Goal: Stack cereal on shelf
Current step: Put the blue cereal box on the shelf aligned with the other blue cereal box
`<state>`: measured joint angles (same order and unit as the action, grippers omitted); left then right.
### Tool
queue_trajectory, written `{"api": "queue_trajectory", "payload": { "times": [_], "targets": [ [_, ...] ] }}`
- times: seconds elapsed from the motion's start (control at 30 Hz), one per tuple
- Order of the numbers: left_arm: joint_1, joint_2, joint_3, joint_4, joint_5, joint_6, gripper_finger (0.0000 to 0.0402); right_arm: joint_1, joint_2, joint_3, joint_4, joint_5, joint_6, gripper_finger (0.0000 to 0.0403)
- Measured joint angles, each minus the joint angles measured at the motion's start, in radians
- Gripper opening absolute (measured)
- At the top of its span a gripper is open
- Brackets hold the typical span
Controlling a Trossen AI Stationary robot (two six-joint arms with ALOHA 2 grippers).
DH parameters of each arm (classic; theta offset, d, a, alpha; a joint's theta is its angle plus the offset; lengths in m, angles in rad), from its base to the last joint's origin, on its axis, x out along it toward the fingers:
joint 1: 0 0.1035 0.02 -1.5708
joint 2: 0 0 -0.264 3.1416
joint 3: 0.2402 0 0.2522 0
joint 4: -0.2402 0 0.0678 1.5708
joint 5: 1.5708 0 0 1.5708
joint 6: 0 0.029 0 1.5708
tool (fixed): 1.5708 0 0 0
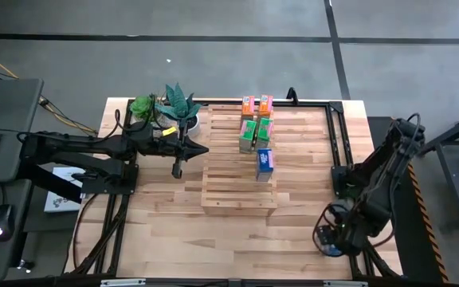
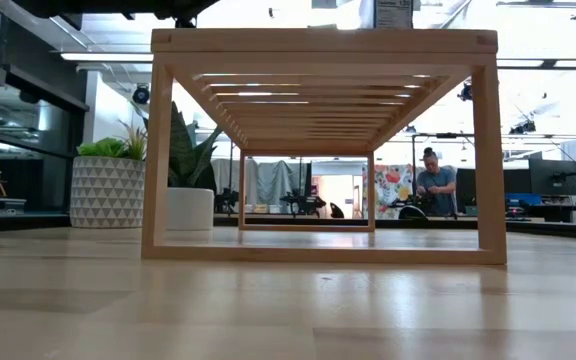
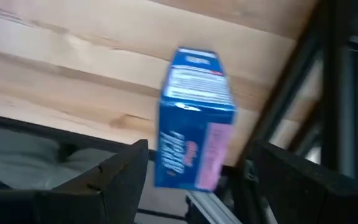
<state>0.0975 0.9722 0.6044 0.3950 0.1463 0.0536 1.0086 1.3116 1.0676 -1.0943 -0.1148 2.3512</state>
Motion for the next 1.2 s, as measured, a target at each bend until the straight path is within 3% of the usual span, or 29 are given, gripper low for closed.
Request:
{"api": "queue_trajectory", "payload": {
  "times": [0.13,0.73,1.07,1.2],
  "targets": [
    [0.0,0.0,0.0,0.0,0.0,-0.005,0.0,0.001,0.041,0.0,0.021,0.029,0.001,0.0277],
    [0.0,0.0,0.0,-0.013,0.0,-0.018,0.0,0.001,0.175,0.0,0.04,-0.018,-0.004,0.0273],
    [0.0,0.0,0.0,-0.013,0.0,-0.017,0.0,0.0,0.178,-0.001,0.059,-0.027,-0.035,0.0178],
    [0.0,0.0,0.0,-0.013,0.0,-0.016,0.0,-0.001,0.164,0.001,0.086,-0.025,-0.084,0.0163]
  ]
}}
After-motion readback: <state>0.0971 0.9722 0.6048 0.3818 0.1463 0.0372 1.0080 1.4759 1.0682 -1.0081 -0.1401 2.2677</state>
